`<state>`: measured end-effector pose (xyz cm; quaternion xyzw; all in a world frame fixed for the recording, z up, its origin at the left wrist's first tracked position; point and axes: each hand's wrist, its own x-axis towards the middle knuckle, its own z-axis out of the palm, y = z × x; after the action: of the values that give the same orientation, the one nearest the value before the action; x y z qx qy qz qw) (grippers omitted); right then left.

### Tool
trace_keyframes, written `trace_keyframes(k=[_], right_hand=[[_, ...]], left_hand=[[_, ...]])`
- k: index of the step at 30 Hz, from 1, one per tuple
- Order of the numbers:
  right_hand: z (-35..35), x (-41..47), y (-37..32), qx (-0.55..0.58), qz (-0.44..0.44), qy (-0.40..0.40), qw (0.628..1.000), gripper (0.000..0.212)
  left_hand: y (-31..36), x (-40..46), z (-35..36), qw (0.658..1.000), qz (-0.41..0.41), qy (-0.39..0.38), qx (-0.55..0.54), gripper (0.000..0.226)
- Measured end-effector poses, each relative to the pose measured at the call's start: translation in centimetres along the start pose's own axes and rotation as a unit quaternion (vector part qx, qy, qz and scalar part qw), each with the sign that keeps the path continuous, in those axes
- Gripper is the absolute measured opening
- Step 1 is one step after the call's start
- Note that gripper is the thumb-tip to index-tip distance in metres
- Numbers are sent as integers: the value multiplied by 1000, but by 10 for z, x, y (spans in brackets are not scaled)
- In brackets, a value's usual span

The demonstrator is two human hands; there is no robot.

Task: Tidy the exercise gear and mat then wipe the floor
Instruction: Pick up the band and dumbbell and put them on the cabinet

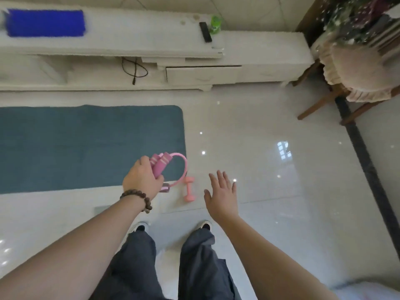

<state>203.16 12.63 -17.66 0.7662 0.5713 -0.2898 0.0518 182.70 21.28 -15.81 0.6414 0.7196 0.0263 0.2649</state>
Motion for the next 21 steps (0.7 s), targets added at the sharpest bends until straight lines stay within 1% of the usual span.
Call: trace_keyframes(k=[3,5,11,16,21], right_hand=[[-8,24,17,-34,-45,-32,998,54],[-6,38,25,-39,-64,-39,996,54],[28,83,30,-22,-86,-63,994,54],[100,136,32,0,-74,-79,994,55],[213,201,45,13,-52,-113,992,56]], left_hand=[[9,1,14,999,-35,18,-4,32],[12,3,22,998,-55,29,-12,32],[-7,16,51,993,-117,27,-16,35],[-46,47,107,990,-141,16,-2,31],[-98,89,193,988,-154,7,10,33]])
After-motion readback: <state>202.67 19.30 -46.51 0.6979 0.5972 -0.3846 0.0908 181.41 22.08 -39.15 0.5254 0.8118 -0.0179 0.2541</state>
